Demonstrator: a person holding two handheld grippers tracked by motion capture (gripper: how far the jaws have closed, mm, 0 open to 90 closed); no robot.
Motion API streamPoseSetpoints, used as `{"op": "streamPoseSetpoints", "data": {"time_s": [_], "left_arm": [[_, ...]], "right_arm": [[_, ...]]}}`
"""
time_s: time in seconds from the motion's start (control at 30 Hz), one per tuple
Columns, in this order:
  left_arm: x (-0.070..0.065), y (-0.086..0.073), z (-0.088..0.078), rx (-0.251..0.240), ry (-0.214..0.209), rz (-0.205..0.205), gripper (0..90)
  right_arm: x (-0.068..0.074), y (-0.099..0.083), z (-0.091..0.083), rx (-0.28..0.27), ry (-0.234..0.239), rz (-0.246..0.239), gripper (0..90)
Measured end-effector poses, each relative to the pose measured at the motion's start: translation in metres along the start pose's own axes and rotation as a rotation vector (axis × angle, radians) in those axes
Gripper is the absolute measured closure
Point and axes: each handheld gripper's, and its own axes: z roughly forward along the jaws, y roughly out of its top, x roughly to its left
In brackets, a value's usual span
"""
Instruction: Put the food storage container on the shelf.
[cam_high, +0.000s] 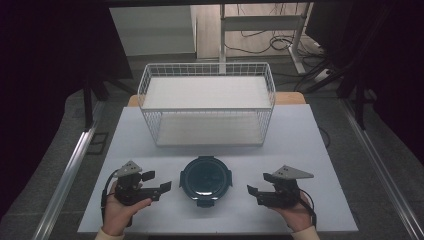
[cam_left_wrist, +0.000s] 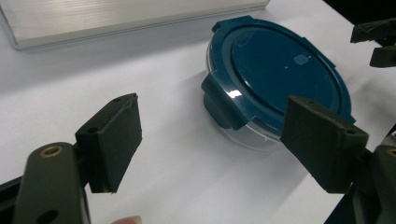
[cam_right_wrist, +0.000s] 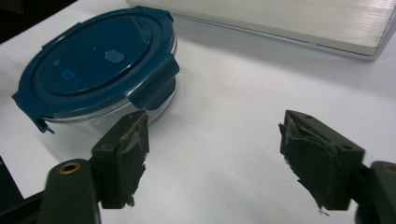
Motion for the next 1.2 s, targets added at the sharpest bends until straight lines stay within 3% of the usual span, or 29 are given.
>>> {"op": "streamPoseSetpoints", "data": {"time_s": [0.2,0.4,0.53,0.63,0.7,0.9,0.97,1.03,1.2], "left_arm": [[-0.001,0.0,0.001,-0.004,-0.05,-0.032,18.8],[-0.001,0.004,0.005,0.0,-0.082,-0.066,18.0],[-0.001,0.011,0.005,-0.001,-0.099,-0.072,17.6],[0.0,0.017,0.008,0.002,-0.128,-0.106,16.2],[0.002,0.021,0.014,0.018,-0.145,-0.13,15.0],[0.002,0.029,0.031,0.043,-0.167,-0.146,13.2],[0.003,0.027,0.035,0.05,-0.179,-0.154,13.2],[0.003,0.024,0.039,0.089,-0.184,-0.145,12.1],[0.01,0.014,0.039,0.094,-0.202,-0.184,11.4]], "right_arm": [[0.0,0.002,0.001,-0.004,0.042,0.053,19.9],[0.01,0.013,0.002,-0.041,0.079,0.07,21.7],[0.014,0.022,0.007,-0.025,0.113,0.087,19.8],[0.015,0.028,0.012,-0.029,0.122,0.104,19.6],[0.015,0.033,0.017,-0.032,0.141,0.143,19.3],[0.015,0.043,0.039,-0.003,0.177,0.211,16.8],[0.016,0.042,0.045,0.001,0.193,0.24,16.3],[0.016,0.039,0.052,0.028,0.201,0.254,15.6],[0.019,0.032,0.06,0.061,0.202,0.272,14.5]]}}
